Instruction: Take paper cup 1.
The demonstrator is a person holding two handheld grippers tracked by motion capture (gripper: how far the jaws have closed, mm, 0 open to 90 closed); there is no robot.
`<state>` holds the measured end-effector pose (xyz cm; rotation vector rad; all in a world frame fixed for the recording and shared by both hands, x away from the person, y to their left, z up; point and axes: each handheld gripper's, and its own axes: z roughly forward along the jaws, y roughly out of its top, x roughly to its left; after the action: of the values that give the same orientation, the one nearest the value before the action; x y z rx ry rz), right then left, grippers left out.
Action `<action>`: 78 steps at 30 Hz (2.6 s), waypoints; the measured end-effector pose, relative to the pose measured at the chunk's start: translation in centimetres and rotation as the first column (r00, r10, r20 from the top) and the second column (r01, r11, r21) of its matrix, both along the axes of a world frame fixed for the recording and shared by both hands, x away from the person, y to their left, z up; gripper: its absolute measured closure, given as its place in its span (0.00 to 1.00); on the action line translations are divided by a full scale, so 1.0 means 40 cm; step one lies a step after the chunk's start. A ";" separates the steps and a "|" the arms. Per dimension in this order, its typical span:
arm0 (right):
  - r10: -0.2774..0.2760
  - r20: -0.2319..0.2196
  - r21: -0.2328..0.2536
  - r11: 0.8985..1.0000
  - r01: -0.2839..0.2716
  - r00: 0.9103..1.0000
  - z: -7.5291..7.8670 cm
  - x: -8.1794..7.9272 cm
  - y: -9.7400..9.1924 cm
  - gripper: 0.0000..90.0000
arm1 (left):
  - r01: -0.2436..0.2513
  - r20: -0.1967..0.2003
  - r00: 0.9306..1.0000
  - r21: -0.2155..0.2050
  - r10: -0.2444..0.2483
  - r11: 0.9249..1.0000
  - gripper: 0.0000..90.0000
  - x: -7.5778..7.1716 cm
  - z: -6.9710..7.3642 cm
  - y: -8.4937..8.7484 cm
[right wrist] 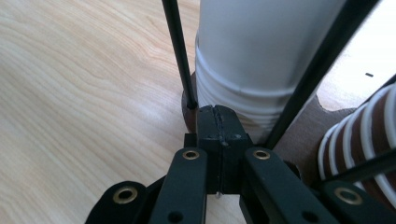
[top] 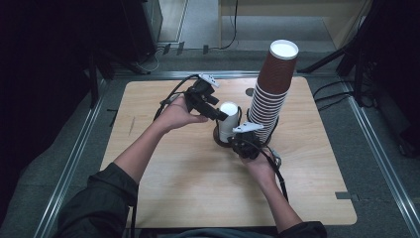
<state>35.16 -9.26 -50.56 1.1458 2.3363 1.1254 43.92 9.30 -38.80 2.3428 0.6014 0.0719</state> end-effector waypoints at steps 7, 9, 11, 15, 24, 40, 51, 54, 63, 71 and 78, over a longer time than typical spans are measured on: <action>-0.009 -0.003 0.007 1.000 0.009 1.000 0.002 0.012 0.007 0.98 | 0.015 -0.010 1.000 0.004 -0.015 1.000 0.25 0.011 -0.018 -0.017; -0.012 -0.003 0.000 1.000 0.012 1.000 0.000 0.013 0.007 0.98 | 0.016 -0.009 1.000 0.009 -0.016 1.000 0.25 0.012 -0.020 -0.022; -0.011 -0.009 0.009 1.000 0.011 1.000 -0.001 0.015 0.005 0.98 | 0.020 -0.004 1.000 0.018 -0.020 1.000 0.25 0.013 -0.025 -0.030; -0.011 -0.005 0.012 1.000 0.011 1.000 -0.001 0.015 0.006 0.98 | 0.026 0.013 1.000 0.032 -0.026 0.999 0.27 0.014 -0.030 -0.035; -0.008 -0.004 0.012 1.000 0.009 1.000 -0.002 0.015 0.007 0.97 | 0.038 0.031 0.999 0.046 -0.040 0.998 0.34 0.011 -0.037 -0.055; -0.005 -0.010 0.014 1.000 0.005 1.000 -0.001 0.019 0.005 0.97 | 0.010 0.064 0.998 -0.004 -0.010 1.000 0.38 0.008 -0.008 -0.041; 0.011 -0.016 0.004 1.000 -0.011 1.000 0.003 0.020 0.003 0.97 | 0.017 0.075 0.997 -0.007 -0.016 1.000 0.39 0.001 0.068 -0.032; 0.018 -0.024 0.005 1.000 -0.018 1.000 0.002 0.020 0.001 0.97 | 0.015 0.090 0.996 -0.001 -0.015 1.000 0.39 -0.006 0.090 -0.028; 0.035 -0.041 0.019 0.999 -0.034 0.999 0.009 0.019 -0.011 0.96 | 0.024 0.110 0.994 0.001 -0.024 1.000 0.39 -0.018 0.158 -0.012; 0.103 -0.052 0.023 0.994 -0.102 0.993 0.038 0.002 -0.032 0.94 | 0.026 0.121 0.992 0.027 -0.029 0.999 0.39 -0.044 0.190 0.025; 0.192 -0.062 0.017 0.981 -0.191 0.980 0.078 -0.026 -0.060 0.88 | 0.037 0.119 0.992 0.026 -0.040 0.999 0.39 -0.071 0.195 0.065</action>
<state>34.11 -11.66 -47.46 0.9903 2.5371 1.1821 41.07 11.88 -30.98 2.3528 0.4984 0.2016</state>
